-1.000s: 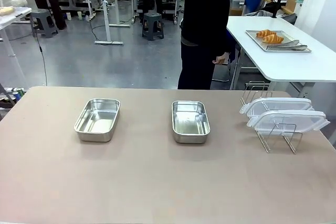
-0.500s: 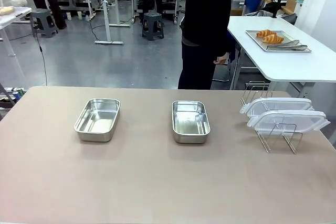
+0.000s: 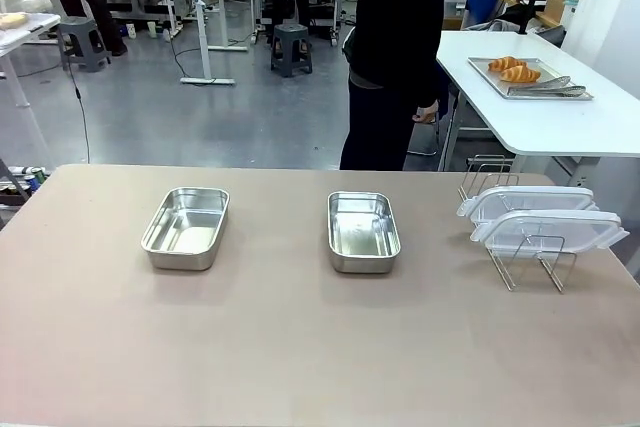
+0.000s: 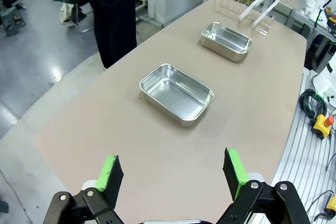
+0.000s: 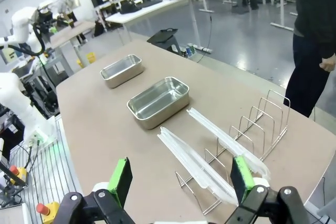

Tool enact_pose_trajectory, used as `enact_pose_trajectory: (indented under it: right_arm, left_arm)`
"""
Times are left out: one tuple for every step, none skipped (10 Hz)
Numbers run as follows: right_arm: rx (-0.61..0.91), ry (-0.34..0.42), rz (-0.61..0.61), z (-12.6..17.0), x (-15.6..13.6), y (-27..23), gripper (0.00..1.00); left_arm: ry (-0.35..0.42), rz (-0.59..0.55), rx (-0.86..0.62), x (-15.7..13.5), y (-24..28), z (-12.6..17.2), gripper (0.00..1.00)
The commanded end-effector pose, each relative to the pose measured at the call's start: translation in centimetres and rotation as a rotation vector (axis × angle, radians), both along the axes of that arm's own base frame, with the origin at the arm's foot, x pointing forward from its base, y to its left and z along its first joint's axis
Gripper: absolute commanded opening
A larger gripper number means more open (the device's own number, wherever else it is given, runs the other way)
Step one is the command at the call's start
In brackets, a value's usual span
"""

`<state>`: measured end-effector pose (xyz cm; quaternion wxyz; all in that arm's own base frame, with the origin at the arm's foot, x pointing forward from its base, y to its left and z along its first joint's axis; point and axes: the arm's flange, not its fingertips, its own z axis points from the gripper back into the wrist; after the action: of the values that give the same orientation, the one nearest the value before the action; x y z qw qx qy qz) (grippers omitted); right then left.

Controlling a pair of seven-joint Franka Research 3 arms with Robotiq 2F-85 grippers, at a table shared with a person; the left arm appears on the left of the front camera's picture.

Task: Place the bread in airtight containers.
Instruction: Lift both Airtight Container.

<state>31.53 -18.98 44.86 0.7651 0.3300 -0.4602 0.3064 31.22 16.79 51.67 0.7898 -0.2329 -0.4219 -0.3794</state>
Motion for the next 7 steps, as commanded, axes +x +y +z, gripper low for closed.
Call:
enact_pose_trajectory:
  right_arm:
    - [-0.001, -0.036, 0.004, 0.13, 0.21, -0.16, 1.00]
    - [-0.001, -0.036, 0.004, 0.13, 0.21, -0.16, 1.00]
    - [-0.001, -0.036, 0.004, 0.13, 0.21, -0.16, 1.00]
    - [-0.001, -0.036, 0.004, 0.13, 0.21, -0.16, 1.00]
    - [-0.001, -0.036, 0.004, 0.13, 0.21, -0.16, 1.00]
    - [-0.001, -0.036, 0.004, 0.13, 0.21, -0.16, 1.00]
    - [-0.001, -0.036, 0.004, 0.13, 0.21, -0.16, 1.00]
  left_arm:
    - [-0.024, -0.017, -0.012, 0.10, 0.22, 0.13, 1.00]
    - [-0.024, -0.017, -0.012, 0.10, 0.22, 0.13, 1.00]
    - [-0.024, -0.017, -0.012, 0.10, 0.22, 0.13, 1.00]
    - [-0.024, -0.017, -0.012, 0.10, 0.22, 0.13, 1.00]
    - [-0.024, -0.017, -0.012, 0.10, 0.22, 0.13, 1.00]
    - [-0.024, -0.017, -0.012, 0.10, 0.22, 0.13, 1.00]
    - [-0.024, -0.017, -0.012, 0.10, 0.22, 0.13, 1.00]
